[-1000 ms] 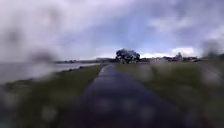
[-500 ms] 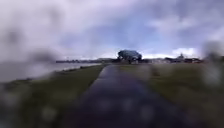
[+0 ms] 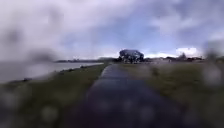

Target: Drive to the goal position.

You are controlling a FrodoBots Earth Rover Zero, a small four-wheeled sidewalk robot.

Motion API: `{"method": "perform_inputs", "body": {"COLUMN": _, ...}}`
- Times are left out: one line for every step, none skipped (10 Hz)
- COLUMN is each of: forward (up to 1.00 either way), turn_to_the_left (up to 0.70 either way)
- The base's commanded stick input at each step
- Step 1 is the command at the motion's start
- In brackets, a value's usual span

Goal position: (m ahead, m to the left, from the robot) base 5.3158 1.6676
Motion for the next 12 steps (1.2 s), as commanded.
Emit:
{"method": "perform_inputs", "body": {"forward": 0.70, "turn_to_the_left": 0.00}}
{"method": "perform_inputs", "body": {"forward": 0.70, "turn_to_the_left": 0.00}}
{"method": "perform_inputs", "body": {"forward": 0.70, "turn_to_the_left": 0.00}}
{"method": "perform_inputs", "body": {"forward": 0.70, "turn_to_the_left": -0.05}}
{"method": "perform_inputs", "body": {"forward": 0.70, "turn_to_the_left": -0.12}}
{"method": "perform_inputs", "body": {"forward": 0.70, "turn_to_the_left": -0.35}}
{"method": "perform_inputs", "body": {"forward": 0.70, "turn_to_the_left": -0.35}}
{"method": "perform_inputs", "body": {"forward": 0.70, "turn_to_the_left": 0.00}}
{"method": "perform_inputs", "body": {"forward": 0.70, "turn_to_the_left": 0.00}}
{"method": "perform_inputs", "body": {"forward": 0.70, "turn_to_the_left": 0.00}}
{"method": "perform_inputs", "body": {"forward": 0.70, "turn_to_the_left": 0.00}}
{"method": "perform_inputs", "body": {"forward": 0.70, "turn_to_the_left": 0.00}}
